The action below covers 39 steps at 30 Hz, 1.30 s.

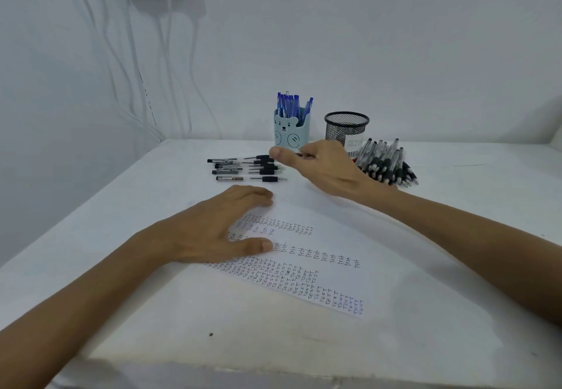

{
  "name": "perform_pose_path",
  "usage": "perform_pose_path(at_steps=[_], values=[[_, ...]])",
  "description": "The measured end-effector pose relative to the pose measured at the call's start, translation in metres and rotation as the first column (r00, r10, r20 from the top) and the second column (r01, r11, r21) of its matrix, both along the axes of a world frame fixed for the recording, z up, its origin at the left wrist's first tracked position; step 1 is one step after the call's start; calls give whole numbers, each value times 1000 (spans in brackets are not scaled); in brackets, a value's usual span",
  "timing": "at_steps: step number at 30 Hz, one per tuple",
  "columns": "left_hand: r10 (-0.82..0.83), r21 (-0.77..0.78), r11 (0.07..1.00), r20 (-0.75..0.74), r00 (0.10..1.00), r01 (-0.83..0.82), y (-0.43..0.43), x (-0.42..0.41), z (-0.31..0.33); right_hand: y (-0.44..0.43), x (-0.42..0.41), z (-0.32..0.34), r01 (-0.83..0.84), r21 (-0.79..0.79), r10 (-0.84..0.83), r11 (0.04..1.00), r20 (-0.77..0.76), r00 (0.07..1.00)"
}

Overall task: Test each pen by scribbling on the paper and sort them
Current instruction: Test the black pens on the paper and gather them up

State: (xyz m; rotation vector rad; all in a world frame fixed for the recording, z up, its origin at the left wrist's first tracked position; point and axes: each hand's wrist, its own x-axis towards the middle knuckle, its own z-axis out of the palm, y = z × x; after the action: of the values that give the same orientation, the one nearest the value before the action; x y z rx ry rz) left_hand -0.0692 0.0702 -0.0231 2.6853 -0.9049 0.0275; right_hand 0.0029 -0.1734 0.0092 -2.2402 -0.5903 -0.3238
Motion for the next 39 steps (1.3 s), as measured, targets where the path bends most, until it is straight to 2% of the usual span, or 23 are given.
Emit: perform_pose_path(at_steps=[2, 6, 9, 11, 13, 18, 23, 30, 39], values=[[-32, 9, 999, -25, 999, 33, -6, -3, 0, -2, -2, 0, 10, 76, -3, 997, -88, 996], [-54, 35, 998, -23, 998, 54, -10, -6, 1, -9, -6, -7, -65, 185, 90, 980, -129, 987], [-50, 45, 998, -21, 999, 51, -10, -6, 1, -13, -6, -14, -90, 407, 164, 909, -148, 975], [-52, 55, 997, -23, 998, 53, -10, -6, 1, -17, -8, -15, -31, 513, 130, 858, -158, 979], [-53, 62, 997, -24, 998, 54, -10, -6, 2, -21, -16, -15, 4, 513, 106, 859, -184, 977], [-49, 73, 996, -35, 998, 51, -10, -6, 2, -31, -36, -19, -42, 519, 275, 854, -381, 883], [-48, 75, 996, -32, 998, 50, -10, -5, 1, -36, -42, -29, -84, 397, 237, 914, -356, 904], [-46, 81, 996, -28, 999, 48, -10, -4, 1, -42, -50, -22, -215, 355, 359, 910, -412, 838], [-44, 71, 996, -34, 998, 47, -9, -5, 0, -46, -51, -31, -240, 253, 311, 937, -297, 903]])
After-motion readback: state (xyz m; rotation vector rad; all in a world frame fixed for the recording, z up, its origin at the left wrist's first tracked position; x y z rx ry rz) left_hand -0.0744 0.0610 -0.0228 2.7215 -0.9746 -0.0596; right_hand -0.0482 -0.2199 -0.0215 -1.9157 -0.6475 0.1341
